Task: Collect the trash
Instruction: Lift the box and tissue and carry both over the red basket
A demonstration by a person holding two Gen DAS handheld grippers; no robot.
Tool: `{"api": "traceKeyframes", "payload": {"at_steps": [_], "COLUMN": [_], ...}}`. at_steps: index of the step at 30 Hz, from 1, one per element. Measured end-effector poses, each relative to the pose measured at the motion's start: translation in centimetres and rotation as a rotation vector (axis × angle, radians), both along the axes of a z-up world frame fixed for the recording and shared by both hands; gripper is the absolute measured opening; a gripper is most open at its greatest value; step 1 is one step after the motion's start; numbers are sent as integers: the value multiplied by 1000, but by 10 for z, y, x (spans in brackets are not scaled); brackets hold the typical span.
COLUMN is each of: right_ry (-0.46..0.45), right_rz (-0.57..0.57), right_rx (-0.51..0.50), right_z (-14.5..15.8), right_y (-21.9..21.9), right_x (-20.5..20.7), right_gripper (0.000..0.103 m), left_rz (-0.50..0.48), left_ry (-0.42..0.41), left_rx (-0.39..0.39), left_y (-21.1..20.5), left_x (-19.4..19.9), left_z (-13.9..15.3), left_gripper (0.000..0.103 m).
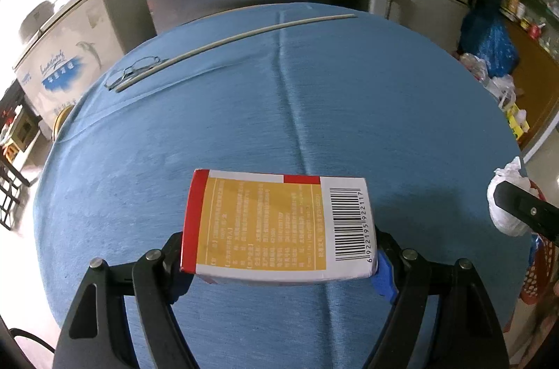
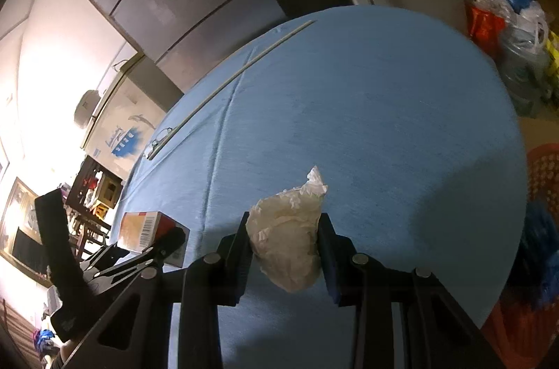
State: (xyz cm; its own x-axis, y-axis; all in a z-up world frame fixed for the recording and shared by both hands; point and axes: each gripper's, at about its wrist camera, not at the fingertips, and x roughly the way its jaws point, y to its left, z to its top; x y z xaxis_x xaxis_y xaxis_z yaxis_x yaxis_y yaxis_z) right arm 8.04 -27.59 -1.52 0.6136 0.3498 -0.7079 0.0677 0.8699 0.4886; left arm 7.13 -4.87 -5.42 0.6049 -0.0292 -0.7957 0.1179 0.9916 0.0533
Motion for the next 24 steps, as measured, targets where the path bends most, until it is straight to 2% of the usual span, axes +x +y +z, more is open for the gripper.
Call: {"api": "traceKeyframes", "payload": {"at_steps": [10, 24], "right_ry": [-25, -49], "right_rz": [-14, -50], "right_rx": [-21, 17], "right_z": [5, 9], "right_y": [-4, -25], "right_x": [-4, -19], "right_gripper": [38, 38], "left_rz": [-48, -130], "left_ry": [-7, -13], "left_rx": [6, 46], "left_y": [-17, -53], "left_x": [-7, -19], "left_z": [3, 12], "left_gripper": [82, 82]}}
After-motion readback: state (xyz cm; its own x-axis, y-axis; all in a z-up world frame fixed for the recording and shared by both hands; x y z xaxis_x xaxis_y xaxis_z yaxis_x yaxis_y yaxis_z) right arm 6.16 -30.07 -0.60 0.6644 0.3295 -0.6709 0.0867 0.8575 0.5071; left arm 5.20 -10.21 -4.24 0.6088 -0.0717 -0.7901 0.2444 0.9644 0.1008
